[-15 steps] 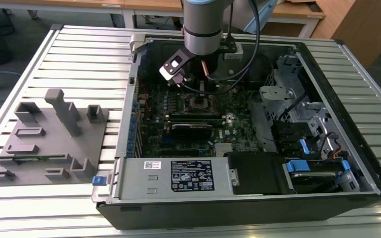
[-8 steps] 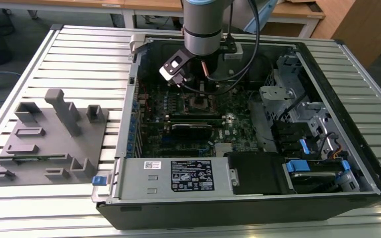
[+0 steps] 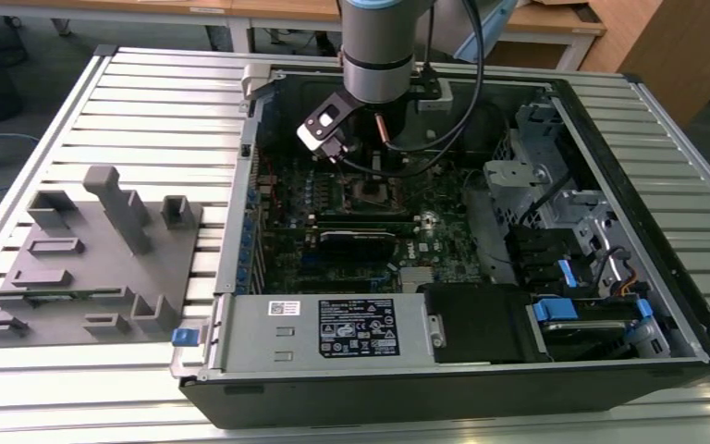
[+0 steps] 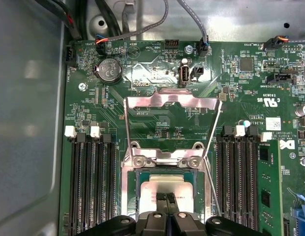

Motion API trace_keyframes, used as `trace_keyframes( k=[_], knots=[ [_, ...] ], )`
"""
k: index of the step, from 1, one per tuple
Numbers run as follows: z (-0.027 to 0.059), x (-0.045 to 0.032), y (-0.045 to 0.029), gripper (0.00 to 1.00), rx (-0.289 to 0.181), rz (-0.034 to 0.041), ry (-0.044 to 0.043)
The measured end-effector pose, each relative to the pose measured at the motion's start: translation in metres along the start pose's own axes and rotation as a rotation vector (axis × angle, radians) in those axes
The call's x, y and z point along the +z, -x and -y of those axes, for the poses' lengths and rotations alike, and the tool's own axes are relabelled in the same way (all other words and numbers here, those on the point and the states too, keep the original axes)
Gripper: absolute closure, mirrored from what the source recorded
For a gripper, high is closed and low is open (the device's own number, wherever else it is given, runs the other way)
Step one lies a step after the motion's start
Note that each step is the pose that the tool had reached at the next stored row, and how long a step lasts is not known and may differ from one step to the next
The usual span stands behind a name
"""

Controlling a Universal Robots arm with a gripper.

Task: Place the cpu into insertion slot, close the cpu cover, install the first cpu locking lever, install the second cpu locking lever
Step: 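Place the cpu into insertion slot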

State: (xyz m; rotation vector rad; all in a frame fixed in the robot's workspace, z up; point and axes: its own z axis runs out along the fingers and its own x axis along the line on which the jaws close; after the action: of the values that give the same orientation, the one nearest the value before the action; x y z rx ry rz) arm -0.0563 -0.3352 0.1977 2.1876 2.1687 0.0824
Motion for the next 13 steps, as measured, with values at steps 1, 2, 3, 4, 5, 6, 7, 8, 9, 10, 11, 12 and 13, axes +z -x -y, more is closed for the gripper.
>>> trace_keyframes(
  k=[1,2,3,4,5,6,7,8,9,10,11,12,13],
  knots=[
    [-0.0001,-0.0004,-0.0002,0.9,0.0,-0.0008,0.0005],
    [-0.0003,-0.001,-0.0003,0.9,0.0,-0.0013,0.0008],
    [-0.0004,-0.0016,-0.0004,0.9,0.0,-0.0017,0.001],
    [-0.0005,-0.0024,-0.0005,0.9,0.0,-0.0021,0.0011],
    [-0.0005,-0.0039,-0.0003,0.9,0.0,-0.0006,0.0002],
    [-0.0006,-0.0053,-0.0002,0.9,0.0,-0.0006,0.0003],
    [-0.0007,-0.007,-0.0002,0.9,0.0,-0.0006,0.0003],
    [-0.0008,-0.0086,-0.0001,0.9,0.0,-0.0002,0.0001],
    [-0.0009,-0.0101,-0.0001,0.9,0.0,-0.0003,0.0001],
    [-0.0011,-0.0118,-0.0001,0.9,0.0,-0.0003,0.0002],
    [-0.0012,-0.0135,-0.0001,0.9,0.0,-0.0003,0.0001],
    [-0.0014,-0.0153,-0.0001,0.9,0.0,-0.0002,0.0001],
    [-0.0015,-0.0171,-0.0001,0.9,0.0,-0.0002,0.0001]
  ],
)
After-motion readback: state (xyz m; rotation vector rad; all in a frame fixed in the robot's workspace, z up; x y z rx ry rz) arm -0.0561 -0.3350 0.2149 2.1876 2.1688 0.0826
